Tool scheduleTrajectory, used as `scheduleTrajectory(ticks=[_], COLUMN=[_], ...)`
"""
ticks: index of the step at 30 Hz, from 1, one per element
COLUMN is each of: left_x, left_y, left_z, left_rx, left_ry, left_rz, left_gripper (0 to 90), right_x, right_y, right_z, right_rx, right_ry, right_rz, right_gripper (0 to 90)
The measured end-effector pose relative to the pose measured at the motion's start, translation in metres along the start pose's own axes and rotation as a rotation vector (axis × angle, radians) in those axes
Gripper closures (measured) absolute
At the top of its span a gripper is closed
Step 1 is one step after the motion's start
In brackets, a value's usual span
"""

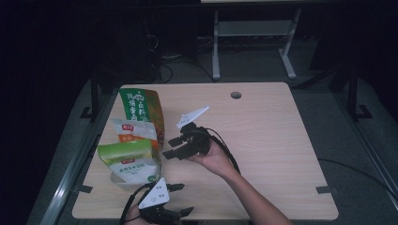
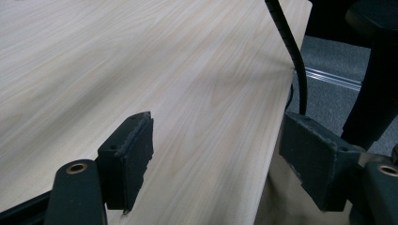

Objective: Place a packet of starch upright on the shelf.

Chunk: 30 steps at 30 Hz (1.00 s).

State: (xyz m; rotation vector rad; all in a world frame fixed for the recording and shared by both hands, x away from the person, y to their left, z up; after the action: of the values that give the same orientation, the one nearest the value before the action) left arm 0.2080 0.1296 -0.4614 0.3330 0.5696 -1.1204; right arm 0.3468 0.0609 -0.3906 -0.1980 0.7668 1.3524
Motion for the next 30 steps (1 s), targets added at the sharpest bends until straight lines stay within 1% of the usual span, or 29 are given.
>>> scheduleTrajectory(ticks=[1,5,6,10,12,14,17,18,19,26,30], left_x=[0.000,0.001,0.001,0.001,0.001,0.001,0.001,0.001,0.001,0.003,0.003], left_y=[0.000,0.001,0.002,0.003,0.003,0.004,0.005,0.005,0.005,0.004,0.005], left_z=[0.000,-0.001,-0.001,-0.001,-0.001,-0.001,-0.001,-0.001,-0.001,0.000,0.000], left_rx=[0.001,-0.001,0.001,-0.005,-0.005,-0.005,-0.001,-0.001,-0.003,-0.004,-0.006], left_ry=[0.001,0.004,0.008,0.007,0.009,0.010,0.011,0.011,0.008,0.009,0.008], left_rz=[0.000,0.000,0.001,0.001,0.002,0.002,0.003,0.005,0.004,0.000,0.003], left_gripper=[26.1,26.1,26.1,26.1,26.1,26.1,26.1,26.1,26.1,26.1,26.1], right_x=[-0.005,-0.011,-0.015,-0.022,-0.024,-0.030,-0.034,-0.036,-0.040,-0.047,-0.052], right_y=[-0.003,-0.007,-0.011,-0.015,-0.016,-0.020,-0.023,-0.024,-0.027,-0.032,-0.035], right_z=[-0.002,-0.004,-0.007,-0.012,-0.013,-0.018,-0.021,-0.023,-0.028,-0.039,-0.046], right_rx=[0.004,0.011,0.019,0.032,0.037,0.049,0.053,0.060,0.072,0.090,0.101], right_ry=[0.005,-0.001,0.000,0.004,0.006,0.002,0.005,0.003,0.006,0.009,0.010], right_rz=[-0.015,-0.024,-0.032,-0.044,-0.043,-0.053,-0.061,-0.062,-0.072,-0.085,-0.101], right_gripper=[44.0,43.8,43.3,42.5,42.1,41.6,41.5,41.5,41.2,40.7,40.4])
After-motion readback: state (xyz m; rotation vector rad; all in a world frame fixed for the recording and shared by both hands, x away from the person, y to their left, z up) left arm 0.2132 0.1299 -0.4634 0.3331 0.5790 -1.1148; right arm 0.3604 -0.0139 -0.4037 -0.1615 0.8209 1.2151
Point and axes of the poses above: each handheld gripper's, and its own axes: x roughly forward along the jaws, z roughly out of its top, y roughly to its left, the point moved 6 cm from there along x, roughly forward along the jaws, and after that the axes turned 4 degrees about y, right-handed, at the moved point
